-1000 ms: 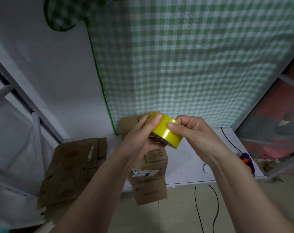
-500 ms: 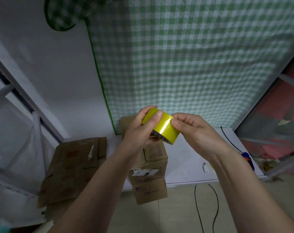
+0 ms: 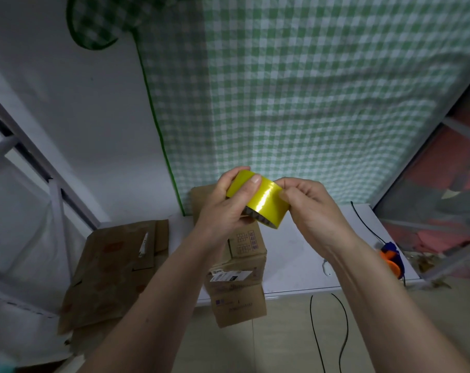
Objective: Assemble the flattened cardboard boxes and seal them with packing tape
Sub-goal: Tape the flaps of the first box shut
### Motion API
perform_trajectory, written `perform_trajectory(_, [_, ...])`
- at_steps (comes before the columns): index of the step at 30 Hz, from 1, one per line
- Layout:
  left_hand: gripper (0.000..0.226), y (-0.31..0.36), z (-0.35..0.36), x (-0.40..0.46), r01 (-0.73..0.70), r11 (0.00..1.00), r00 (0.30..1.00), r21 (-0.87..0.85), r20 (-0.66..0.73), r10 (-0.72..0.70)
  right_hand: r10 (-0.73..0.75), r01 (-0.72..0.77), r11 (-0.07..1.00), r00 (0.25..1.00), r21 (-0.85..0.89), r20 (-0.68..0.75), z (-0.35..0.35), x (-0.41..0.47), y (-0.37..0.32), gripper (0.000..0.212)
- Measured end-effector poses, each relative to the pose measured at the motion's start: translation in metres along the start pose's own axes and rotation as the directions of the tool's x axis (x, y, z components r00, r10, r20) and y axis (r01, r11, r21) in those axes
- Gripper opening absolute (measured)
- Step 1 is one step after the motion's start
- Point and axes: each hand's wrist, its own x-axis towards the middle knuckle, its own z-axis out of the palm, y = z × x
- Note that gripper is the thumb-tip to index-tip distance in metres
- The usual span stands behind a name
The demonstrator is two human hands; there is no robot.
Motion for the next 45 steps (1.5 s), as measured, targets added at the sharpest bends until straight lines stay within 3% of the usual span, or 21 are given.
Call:
perform_trajectory(3, [0.058, 0.001, 0.001, 0.000, -0.008, 1.000, 1.000, 0.010, 0.000, 0.008, -0.007, 0.008, 1.000, 0.999, 0.012, -0.037, 0.001, 0.001, 0.002, 0.024])
perform_trajectory(12, [0.062, -0.003, -0.008, 0.006, 0.204, 0.961, 0.977, -0.188, 0.100, -0.188, 0.012, -0.018, 0.998, 0.995, 0.061, 0.097, -0.009, 0.002, 0.006, 0.035])
perform_trajectory(16, [0.074, -0.001, -0.007, 0.008, 0.327, 0.906, 0.941, -0.269, 0.185, -0.284, 0.033, -0.041, 0.992, 0.997, 0.121, 0.072, -0.009, 0.001, 0.003, 0.017])
perform_trajectory(20, [0.067, -0.004, -0.005, 0.014, 0.226, 0.960, 0.969, -0.168, 0.136, -0.204, 0.077, -0.073, 0.995, 0.996, 0.074, -0.050, 0.000, 0.004, 0.003, 0.032])
perform_trajectory(22, [0.068, -0.005, -0.005, 0.016, 0.241, 0.956, 0.965, -0.166, 0.142, -0.219, 0.093, -0.087, 0.993, 0.993, 0.083, -0.071, 0.001, 0.006, 0.004, 0.034])
perform_trajectory(27, [0.074, -0.007, -0.011, 0.018, 0.354, 0.908, 0.930, -0.226, 0.189, -0.316, 0.089, -0.108, 0.984, 0.987, 0.145, 0.131, -0.011, 0.008, 0.007, 0.015])
perform_trajectory(30, [0.072, -0.009, -0.012, 0.021, 0.315, 0.927, 0.943, -0.203, 0.176, -0.282, 0.116, -0.133, 0.981, 0.986, 0.143, 0.120, -0.012, 0.010, 0.008, 0.014])
perform_trajectory(35, [0.069, -0.008, -0.012, 0.026, 0.219, 0.964, 0.973, -0.152, 0.108, -0.204, 0.157, -0.155, 0.975, 0.988, 0.159, 0.005, -0.002, 0.015, 0.009, 0.033])
perform_trajectory(41, [0.069, -0.009, -0.011, 0.027, 0.221, 0.967, 0.973, -0.130, 0.092, -0.210, 0.177, -0.160, 0.972, 0.981, 0.172, -0.086, 0.005, 0.018, 0.011, 0.059])
perform_trajectory(43, [0.067, -0.007, -0.012, 0.028, 0.242, 0.960, 0.968, -0.142, 0.102, -0.229, 0.162, -0.148, 0.972, 0.985, 0.183, -0.063, 0.002, 0.019, 0.012, 0.050])
perform_trajectory(45, [0.073, -0.005, -0.014, 0.029, 0.295, 0.941, 0.952, -0.167, 0.136, -0.274, 0.129, -0.128, 0.973, 0.992, 0.191, 0.007, -0.003, 0.019, 0.011, 0.027])
